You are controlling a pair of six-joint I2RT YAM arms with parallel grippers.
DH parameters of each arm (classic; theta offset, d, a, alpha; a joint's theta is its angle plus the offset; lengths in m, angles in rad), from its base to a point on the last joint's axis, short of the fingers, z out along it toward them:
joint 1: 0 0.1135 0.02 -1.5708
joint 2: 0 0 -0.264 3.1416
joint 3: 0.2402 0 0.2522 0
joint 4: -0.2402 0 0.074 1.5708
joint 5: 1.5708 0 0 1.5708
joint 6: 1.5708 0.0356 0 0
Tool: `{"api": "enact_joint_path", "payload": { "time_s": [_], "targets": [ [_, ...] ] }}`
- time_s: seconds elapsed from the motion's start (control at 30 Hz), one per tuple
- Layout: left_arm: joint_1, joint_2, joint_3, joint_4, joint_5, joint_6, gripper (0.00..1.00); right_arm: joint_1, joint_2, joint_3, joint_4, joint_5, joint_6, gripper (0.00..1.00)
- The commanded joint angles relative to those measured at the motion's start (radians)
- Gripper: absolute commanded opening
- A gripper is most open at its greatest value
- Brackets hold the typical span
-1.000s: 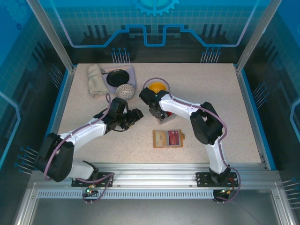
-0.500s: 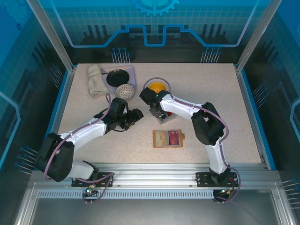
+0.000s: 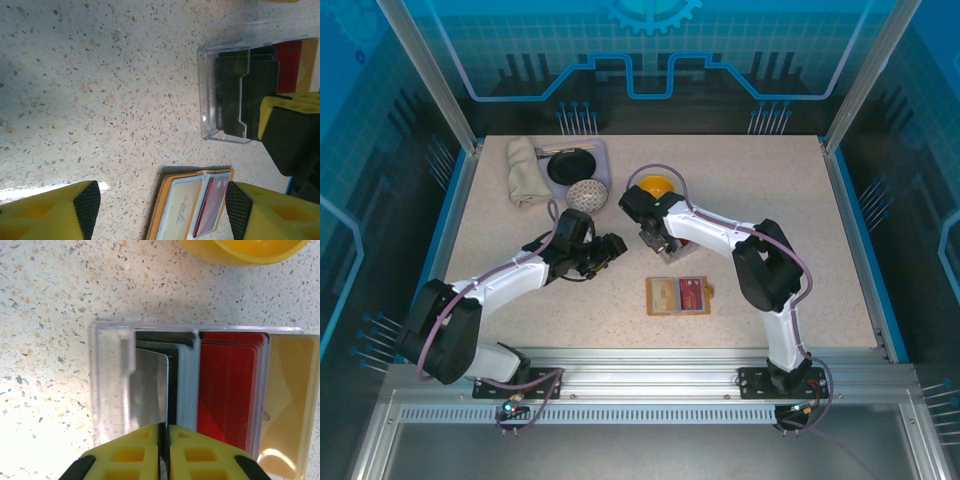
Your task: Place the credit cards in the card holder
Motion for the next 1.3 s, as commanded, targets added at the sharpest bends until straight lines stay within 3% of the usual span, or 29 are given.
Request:
{"api": "enact_joint_path", "payload": {
  "time_s": [0.0, 0.27, 0.4, 0.53, 0.7, 0.8, 1.1, 1.2, 1.27],
  "targets": [
    [0.001, 0.008, 0.024, -0.001, 0.027, 0.0, 0.7, -0.002, -0.046, -0.008, -0.014, 0.007, 0.003, 0.11],
    [0.002, 0.006, 0.028, 0.001, 0.036, 0.001, 0.7, -0.013, -0.082, -0.008, -0.025, -0.055, 0.017, 0.03],
    [0.001, -0.002, 0.026, 0.035, 0.061, -0.002, 0.7, -0.032, -0.161, -0.011, -0.034, -0.153, 0.049, 0.01],
    [0.001, -0.009, 0.023, 0.124, 0.118, -0.023, 0.7, -0.095, -0.307, -0.07, 0.016, -0.349, 0.106, 0.01],
    [0.001, 0.005, 0.038, 0.295, 0.232, -0.074, 0.72, -0.288, -0.5, -0.29, 0.242, -0.852, 0.28, 0.01],
    [-0.001, 0.03, 0.056, 0.406, 0.306, -0.113, 0.73, -0.389, -0.579, -0.411, 0.377, -1.054, 0.39, 0.02],
    [-0.07, 0.158, 0.194, 0.509, 0.406, -0.146, 0.72, -0.51, -0.679, -0.562, 0.57, -1.287, 0.559, 0.02],
    [-0.087, 0.187, 0.223, 0.536, 0.414, -0.161, 0.66, -0.521, -0.684, -0.578, 0.59, -1.317, 0.575, 0.02],
    [-0.094, 0.199, 0.236, 0.538, 0.412, -0.163, 0.53, -0.527, -0.686, -0.583, 0.601, -1.331, 0.585, 0.02]
  ]
}}
